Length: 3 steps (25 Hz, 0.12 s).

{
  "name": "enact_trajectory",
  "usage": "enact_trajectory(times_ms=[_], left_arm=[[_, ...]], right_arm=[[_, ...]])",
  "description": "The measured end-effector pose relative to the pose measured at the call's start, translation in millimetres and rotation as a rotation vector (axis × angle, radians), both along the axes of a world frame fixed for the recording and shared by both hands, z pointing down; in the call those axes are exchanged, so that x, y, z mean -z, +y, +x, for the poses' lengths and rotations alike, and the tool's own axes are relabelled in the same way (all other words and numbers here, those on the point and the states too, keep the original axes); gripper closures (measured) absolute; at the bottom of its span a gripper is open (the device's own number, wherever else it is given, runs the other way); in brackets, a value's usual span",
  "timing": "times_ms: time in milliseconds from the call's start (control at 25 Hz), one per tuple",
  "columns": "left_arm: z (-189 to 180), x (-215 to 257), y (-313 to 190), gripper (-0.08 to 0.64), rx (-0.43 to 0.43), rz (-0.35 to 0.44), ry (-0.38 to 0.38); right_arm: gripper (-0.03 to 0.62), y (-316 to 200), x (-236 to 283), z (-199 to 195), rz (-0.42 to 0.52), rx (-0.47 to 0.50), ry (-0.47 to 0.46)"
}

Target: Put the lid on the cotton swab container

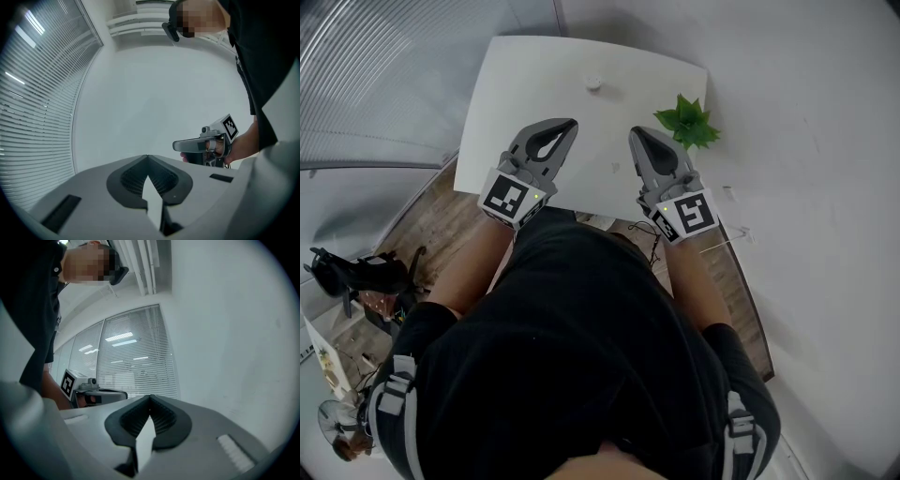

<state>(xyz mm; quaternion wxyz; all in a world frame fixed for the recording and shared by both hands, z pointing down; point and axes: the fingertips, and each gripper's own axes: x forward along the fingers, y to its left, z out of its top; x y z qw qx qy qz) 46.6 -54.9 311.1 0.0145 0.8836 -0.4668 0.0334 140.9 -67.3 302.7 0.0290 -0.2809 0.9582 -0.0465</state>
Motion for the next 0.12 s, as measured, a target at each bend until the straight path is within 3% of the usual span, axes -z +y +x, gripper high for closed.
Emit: enact_trajectory(times_ms=[120], left_arm=[[-1.0,2.0,0.0,0.551,-0.003,-0.001,-0.001]], right_arm=[[0.581,-0.5,0.0,-2.0,-0.003,0.0,0.0]])
